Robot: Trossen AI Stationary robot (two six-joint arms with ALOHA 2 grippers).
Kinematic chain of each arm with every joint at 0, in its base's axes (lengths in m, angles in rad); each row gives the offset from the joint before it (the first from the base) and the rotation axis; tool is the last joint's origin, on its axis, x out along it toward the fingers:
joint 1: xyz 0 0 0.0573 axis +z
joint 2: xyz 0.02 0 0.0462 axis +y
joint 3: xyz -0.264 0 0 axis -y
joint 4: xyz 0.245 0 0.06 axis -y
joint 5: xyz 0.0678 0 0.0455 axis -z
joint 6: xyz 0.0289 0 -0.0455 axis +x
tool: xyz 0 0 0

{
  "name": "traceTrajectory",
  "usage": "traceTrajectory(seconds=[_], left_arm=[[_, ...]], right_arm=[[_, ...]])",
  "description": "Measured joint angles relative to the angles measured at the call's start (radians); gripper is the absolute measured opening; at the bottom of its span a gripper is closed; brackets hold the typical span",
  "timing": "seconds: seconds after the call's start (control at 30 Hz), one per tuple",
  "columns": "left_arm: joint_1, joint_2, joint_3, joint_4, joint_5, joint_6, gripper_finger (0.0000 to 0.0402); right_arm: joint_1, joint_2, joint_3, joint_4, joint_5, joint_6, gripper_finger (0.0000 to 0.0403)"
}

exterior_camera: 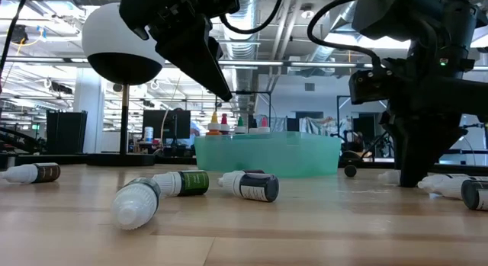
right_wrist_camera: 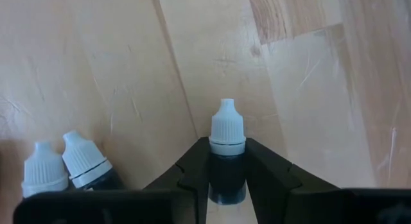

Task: Pick & Place food coloring
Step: Put the small blue food coloring bottle into the green bin

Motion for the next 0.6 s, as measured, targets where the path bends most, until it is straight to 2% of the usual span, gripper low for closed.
traceTrajectory(seconds=[0.27,0.5,0.6], left_arm=[[0.000,0.000,0.000,0.000,0.000,0.000,0.0173],[0.000,0.000,0.000,-0.002,0.000,0.000,0.0173],[0.000,0.000,0.000,-0.002,0.000,0.000,0.0173]], right_arm=[[0.000,-0.015,0.000,0.004,-0.002,-0.026,0.0077],[-0.007,-0.101,0.034,-0.024,0.007,-0.089,0.0077],[-0.024,-0.143,0.065,-0.019,0.045,-0.145,0.0077]])
